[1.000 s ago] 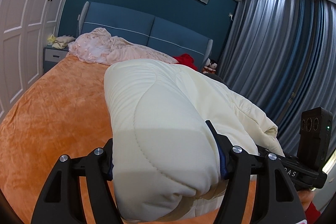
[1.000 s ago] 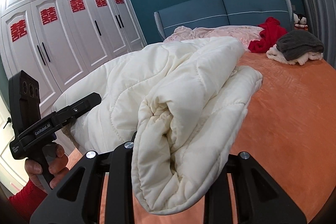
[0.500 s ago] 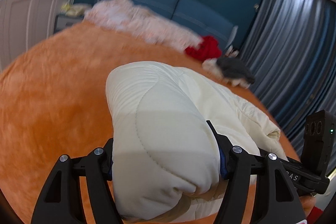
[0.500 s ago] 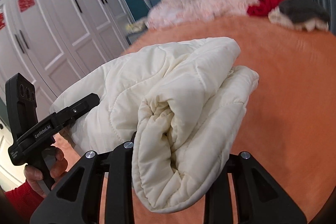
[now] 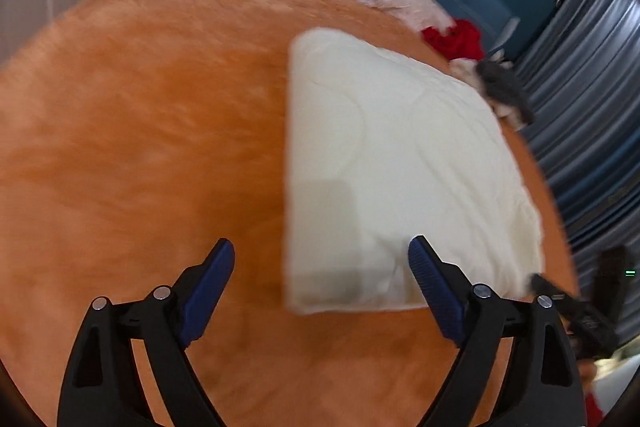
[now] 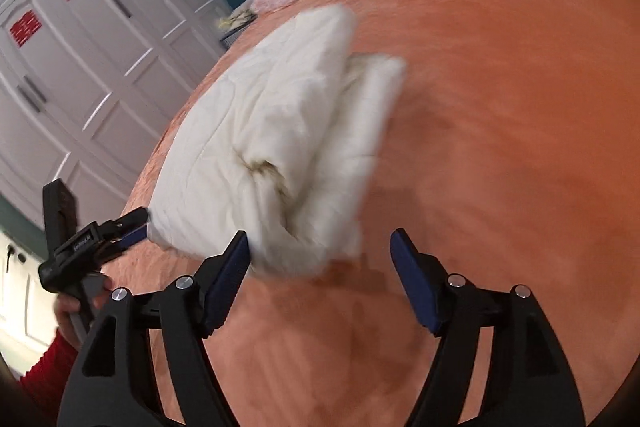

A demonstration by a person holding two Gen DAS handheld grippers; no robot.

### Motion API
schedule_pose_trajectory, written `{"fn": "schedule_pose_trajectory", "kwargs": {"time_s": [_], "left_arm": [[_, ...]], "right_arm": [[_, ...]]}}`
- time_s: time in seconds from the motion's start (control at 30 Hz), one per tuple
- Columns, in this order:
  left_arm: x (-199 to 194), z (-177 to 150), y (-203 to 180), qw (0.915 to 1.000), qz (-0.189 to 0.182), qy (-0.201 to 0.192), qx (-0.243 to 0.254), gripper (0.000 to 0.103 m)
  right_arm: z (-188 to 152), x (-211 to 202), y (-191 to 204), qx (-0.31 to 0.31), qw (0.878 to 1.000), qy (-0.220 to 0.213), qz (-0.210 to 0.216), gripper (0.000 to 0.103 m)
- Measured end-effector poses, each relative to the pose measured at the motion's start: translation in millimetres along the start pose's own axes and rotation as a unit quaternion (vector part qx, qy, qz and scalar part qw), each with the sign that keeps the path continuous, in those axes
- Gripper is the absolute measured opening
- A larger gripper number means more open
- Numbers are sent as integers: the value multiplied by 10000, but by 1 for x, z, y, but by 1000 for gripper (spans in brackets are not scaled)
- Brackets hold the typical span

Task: Fold large clothes
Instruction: 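Lower the bundle onto the bed and press both tools on its fold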

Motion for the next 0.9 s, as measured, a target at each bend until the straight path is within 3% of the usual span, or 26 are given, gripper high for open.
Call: {"fn": "schedule_pose_trajectory", "kwargs": {"time_s": [0.07,0.17,0.23,0.27,0.33,0.43,0.63,0.9], "left_arm": [[-20,18,-11,9976,604,-205,271,87],[-37,50,-43,9903,1113,-530,645,78],[-35,72,-67,9880,1182,-616,782,58],[-31,80,-75,9879,1169,-617,810,53],[-12,98,-93,9875,1207,-526,864,27],[17,113,-110,9865,1292,-379,928,13],[72,122,-122,9835,1450,-174,1065,6],[124,119,-117,9807,1606,-85,1115,4]], "right_arm": [[13,-15,10,-181,9995,-63,-257,51],[46,-23,46,-833,9936,-234,-730,30],[70,-22,75,-1135,9896,-421,-772,28],[82,-18,86,-1188,9887,-503,-764,28],[106,-2,106,-1224,9870,-612,-842,27],[127,26,113,-1129,9866,-568,-1030,27],[141,91,92,-831,9860,-359,-1400,27],[130,148,60,-743,9832,-58,-1667,27]]}}
Point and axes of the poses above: each gripper's, at about its wrist camera, not at the fingertips, and x roughly the way its jaws point, y to its left, z to its top, the point moved 2 cm from there along x, roughly the way its jaws point, and after that the axes turned 3 degrees about z, right-handed, at the moved point
